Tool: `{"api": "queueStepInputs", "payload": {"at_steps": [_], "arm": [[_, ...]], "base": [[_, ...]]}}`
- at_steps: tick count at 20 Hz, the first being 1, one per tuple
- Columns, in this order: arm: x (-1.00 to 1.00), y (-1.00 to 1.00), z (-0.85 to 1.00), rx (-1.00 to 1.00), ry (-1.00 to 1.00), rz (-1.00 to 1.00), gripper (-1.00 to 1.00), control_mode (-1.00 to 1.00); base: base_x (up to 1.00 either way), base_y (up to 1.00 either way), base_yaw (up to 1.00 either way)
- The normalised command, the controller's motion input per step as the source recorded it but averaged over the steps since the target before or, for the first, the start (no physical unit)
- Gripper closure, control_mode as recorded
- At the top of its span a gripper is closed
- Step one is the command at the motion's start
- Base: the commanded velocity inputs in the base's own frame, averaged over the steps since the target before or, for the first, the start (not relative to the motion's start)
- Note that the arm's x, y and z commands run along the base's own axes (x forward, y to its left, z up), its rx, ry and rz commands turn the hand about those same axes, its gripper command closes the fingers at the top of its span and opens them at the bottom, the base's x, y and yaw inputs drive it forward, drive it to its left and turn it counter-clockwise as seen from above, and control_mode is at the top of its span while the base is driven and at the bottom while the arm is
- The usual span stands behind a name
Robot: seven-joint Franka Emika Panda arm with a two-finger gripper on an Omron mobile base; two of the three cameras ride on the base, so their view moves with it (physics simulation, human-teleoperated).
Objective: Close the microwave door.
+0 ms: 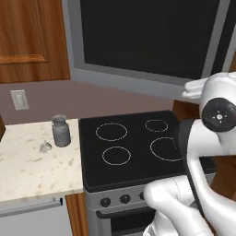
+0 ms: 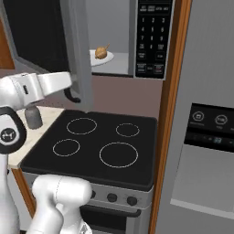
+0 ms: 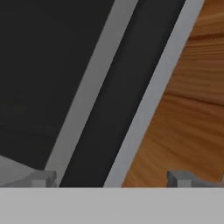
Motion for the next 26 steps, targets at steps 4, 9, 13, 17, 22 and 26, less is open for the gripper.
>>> {"api": "queueStepInputs", "payload": {"at_steps": [4,9,13,17,22,26], "arm": [[1.00,-0.99,0.01,0.00,0.31,0.04,-1.00,-1.00],[0.97,-0.86,0.11,0.00,0.33,0.00,-1.00,-1.00],[0.87,-0.70,0.03,0.00,0.21,0.00,-1.00,-1.00],[0.73,-0.57,-0.08,0.00,0.00,0.00,-1.00,-1.00],[0.72,-0.58,-0.50,0.00,-0.23,0.00,-1.00,-1.00],[0.95,-0.61,-0.30,0.00,-0.22,0.00,-1.00,-1.00]], "base": [[0.00,0.00,0.00],[0.00,0.00,0.00],[0.00,0.00,0.00],[0.00,0.00,0.00],[0.00,0.00,0.00],[0.00,0.00,0.00]]}}
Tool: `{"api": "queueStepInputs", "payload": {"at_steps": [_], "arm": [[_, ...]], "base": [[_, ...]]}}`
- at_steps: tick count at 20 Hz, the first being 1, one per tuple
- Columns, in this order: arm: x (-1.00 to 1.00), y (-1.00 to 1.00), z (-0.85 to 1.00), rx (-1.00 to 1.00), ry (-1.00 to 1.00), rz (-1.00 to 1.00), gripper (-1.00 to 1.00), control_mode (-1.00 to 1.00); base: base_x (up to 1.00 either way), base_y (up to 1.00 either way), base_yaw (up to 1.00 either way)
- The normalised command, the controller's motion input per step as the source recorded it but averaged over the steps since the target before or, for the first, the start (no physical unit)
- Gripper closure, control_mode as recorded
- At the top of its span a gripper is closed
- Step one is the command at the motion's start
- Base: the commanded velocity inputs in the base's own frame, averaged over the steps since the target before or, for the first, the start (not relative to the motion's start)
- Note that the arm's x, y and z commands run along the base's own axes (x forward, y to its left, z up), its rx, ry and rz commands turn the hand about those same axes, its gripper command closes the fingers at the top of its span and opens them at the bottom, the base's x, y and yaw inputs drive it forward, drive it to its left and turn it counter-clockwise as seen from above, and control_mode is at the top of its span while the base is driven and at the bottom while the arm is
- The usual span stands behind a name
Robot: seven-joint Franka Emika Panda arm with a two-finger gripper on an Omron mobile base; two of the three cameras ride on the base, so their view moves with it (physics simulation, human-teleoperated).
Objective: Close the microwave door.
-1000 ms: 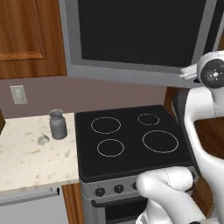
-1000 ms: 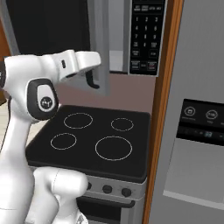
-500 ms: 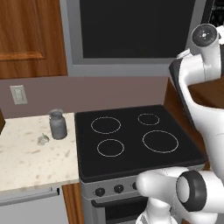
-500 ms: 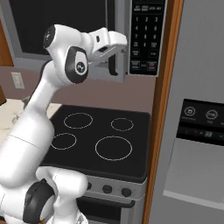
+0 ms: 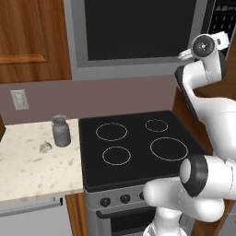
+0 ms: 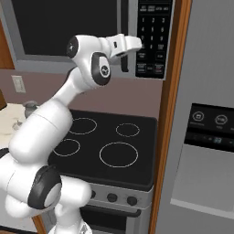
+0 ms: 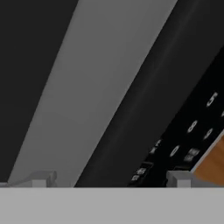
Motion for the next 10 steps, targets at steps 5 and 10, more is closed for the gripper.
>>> {"api": "queueStepInputs", "payload": {"at_steps": [5,10], "arm": [[1.00,-0.54,0.02,0.00,-0.03,0.00,-1.00,-1.00],[0.29,-0.29,0.09,0.03,0.00,0.00,-1.00,-1.00]], "base": [[0.00,0.00,0.00],[0.00,0.00,0.00]]}}
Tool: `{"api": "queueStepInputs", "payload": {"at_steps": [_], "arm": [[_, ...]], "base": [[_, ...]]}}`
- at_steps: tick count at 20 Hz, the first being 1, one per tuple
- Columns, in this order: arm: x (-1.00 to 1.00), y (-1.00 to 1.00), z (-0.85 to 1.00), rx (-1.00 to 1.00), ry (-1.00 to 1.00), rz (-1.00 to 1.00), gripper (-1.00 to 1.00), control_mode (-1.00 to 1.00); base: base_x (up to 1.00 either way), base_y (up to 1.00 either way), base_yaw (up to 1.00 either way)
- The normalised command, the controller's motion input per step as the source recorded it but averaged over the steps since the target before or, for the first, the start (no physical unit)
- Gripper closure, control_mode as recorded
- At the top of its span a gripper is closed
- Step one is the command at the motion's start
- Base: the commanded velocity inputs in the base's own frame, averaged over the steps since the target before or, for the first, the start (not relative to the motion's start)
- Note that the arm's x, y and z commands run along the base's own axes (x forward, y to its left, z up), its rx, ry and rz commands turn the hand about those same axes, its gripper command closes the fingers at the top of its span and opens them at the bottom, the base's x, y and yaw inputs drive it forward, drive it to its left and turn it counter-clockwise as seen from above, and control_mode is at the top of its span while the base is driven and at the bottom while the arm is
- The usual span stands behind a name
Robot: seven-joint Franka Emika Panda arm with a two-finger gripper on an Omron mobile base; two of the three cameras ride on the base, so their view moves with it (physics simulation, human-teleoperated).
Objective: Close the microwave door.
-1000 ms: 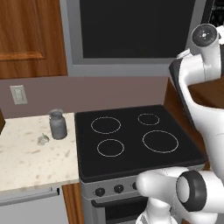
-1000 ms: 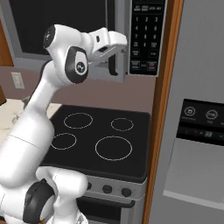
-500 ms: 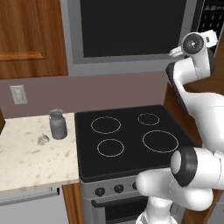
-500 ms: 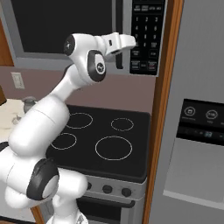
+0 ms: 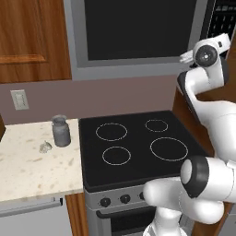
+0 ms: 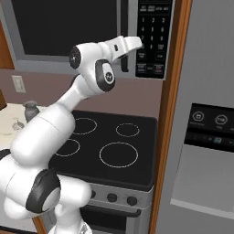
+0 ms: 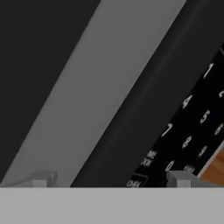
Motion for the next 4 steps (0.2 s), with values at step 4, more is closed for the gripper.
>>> {"api": "queueStepInputs", "payload": {"at_steps": [4], "arm": [[-0.05,-0.03,0.00,0.02,0.00,0.00,-1.00,-1.00]], "base": [[0.00,0.00,0.00]]}}
